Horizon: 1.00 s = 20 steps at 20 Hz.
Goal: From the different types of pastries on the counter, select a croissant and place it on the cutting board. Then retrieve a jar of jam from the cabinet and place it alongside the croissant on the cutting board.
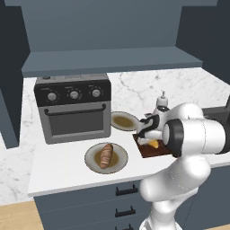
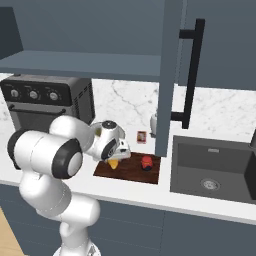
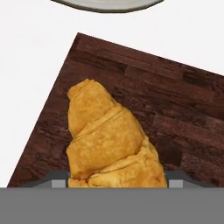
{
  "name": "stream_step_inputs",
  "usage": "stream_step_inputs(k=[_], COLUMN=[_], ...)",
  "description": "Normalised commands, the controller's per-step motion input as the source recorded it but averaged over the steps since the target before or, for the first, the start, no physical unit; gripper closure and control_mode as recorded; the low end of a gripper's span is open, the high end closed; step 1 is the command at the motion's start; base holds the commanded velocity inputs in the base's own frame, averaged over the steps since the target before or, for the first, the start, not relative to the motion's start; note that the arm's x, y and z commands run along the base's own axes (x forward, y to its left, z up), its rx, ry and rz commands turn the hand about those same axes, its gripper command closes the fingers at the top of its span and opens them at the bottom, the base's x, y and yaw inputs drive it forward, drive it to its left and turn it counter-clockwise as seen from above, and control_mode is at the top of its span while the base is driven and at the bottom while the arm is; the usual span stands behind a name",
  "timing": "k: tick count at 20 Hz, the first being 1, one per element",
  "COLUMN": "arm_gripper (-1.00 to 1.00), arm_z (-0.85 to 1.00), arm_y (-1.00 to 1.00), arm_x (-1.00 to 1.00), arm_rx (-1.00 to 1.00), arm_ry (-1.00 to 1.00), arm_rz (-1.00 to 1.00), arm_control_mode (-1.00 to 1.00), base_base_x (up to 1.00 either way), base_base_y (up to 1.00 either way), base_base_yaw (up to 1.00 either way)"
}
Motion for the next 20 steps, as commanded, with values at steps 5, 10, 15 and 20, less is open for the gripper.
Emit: stream_step_inputs(k=[5, 10, 15, 20], arm_gripper=[1.00, 1.00, 1.00, 1.00], arm_z=[-0.02, -0.01, -0.10, -0.43], arm_y=[-0.08, -0.26, 0.00, 0.00], arm_x=[0.55, 0.23, -0.03, -0.07], arm_rx=[0.00, 0.01, 0.03, -0.01], arm_ry=[0.05, 0.05, 0.00, 0.05], arm_rz=[-0.01, 0.00, 0.00, 0.00], arm_control_mode=[-1.00, -1.00, -1.00, -1.00], base_base_x=[0.00, 0.00, 0.00, 0.00], base_base_y=[0.00, 0.00, 0.00, 0.00], base_base_yaw=[0.00, 0.00, 0.00, 0.00])
